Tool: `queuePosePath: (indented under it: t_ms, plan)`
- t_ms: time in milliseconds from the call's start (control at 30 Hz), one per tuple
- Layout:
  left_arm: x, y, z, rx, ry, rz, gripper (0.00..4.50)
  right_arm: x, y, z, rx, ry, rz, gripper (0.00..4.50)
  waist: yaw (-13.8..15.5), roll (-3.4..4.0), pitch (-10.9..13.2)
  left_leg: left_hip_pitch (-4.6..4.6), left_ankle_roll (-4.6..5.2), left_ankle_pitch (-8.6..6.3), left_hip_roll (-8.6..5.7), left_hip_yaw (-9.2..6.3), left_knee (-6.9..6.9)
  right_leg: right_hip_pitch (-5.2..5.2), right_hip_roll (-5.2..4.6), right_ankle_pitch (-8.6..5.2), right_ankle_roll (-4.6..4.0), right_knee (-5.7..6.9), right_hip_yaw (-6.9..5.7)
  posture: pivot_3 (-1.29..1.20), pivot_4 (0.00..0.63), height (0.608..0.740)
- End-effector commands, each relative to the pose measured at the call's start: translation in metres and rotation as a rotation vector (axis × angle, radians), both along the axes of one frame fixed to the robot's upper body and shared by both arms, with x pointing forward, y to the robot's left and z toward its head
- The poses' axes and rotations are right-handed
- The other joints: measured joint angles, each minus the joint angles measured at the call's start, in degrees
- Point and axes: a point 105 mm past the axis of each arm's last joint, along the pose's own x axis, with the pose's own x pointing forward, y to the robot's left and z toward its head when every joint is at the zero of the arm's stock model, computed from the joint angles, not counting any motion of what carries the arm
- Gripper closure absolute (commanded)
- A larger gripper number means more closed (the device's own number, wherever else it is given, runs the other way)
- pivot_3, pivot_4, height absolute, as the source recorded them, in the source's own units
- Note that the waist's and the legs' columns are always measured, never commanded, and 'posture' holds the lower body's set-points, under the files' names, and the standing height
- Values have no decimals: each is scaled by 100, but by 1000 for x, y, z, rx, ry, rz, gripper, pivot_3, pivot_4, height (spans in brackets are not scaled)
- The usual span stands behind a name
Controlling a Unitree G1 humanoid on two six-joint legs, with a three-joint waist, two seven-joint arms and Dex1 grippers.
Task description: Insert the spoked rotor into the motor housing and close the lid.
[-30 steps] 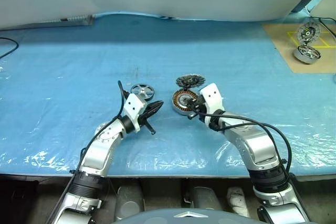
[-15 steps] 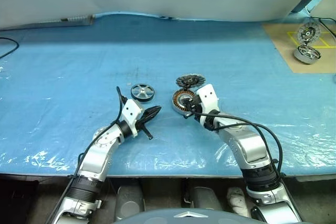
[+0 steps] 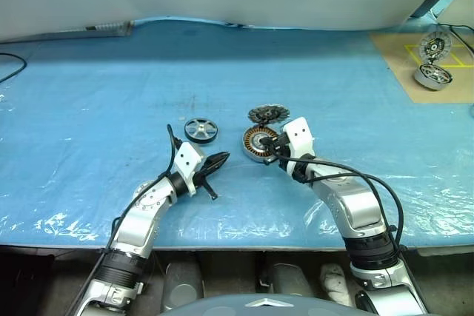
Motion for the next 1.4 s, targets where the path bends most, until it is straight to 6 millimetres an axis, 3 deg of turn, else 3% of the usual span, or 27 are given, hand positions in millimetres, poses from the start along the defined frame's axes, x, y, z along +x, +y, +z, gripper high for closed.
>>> queuePosePath:
  t_ms: [33, 433, 700, 900, 1100, 1300, 1400]
  plan:
    - [-2, -2, 7, -15, -26, -12, 4500, 1, 3, 6, 6, -27, 8, 4463, 0, 0, 0, 0, 0, 0, 0, 0, 0, 0, 0, 0, 0, 0, 0, 0, 150, 740]
    - [-4, -2, 4, -16, -16, -14, 4500, 12, 6, 6, -3, -40, -7, 4463, -5, 1, -1, 8, 0, 0, 0, 4, 0, 2, 0, 0, -1, 3, 4, 0, 150, 740]
    - [0, 2, 7, -19, -20, 5, 4500, -2, 10, 14, 28, -40, 57, 4463, 1, 1, -1, 9, 0, 0, 0, 4, 0, 3, 0, 0, -1, 3, 4, 0, 150, 740]
    - [13, 21, 27, -33, -45, 80, 4500, -22, 7, 37, 104, -88, 138, 4463, 1, 0, -1, 9, 0, 0, 0, 4, 0, 3, 0, 0, -1, 3, 4, 0, 150, 740]
    - [29, 42, 48, 4, -30, 137, 4500, -27, 5, 36, 90, -79, 147, 4463, 3, 1, -1, 10, 0, 0, 0, 4, 2, 3, 0, 0, -1, 4, 4, 0, 150, 740]
    - [65, 78, 62, 76, 17, 269, 4500, -27, 13, 33, 76, -78, 160, 4463, -8, 1, -1, 11, 0, 1, -1, 3, 4, 3, 1, 0, -1, 6, 3, 0, 150, 740]
    - [73, 83, 61, 90, 43, 268, 3652, -28, 15, 31, 66, -79, 164, 4500, -3, 1, -1, 9, -1, 1, -5, 2, 2, 3, 1, 0, 0, 2, 7, 0, 150, 740]
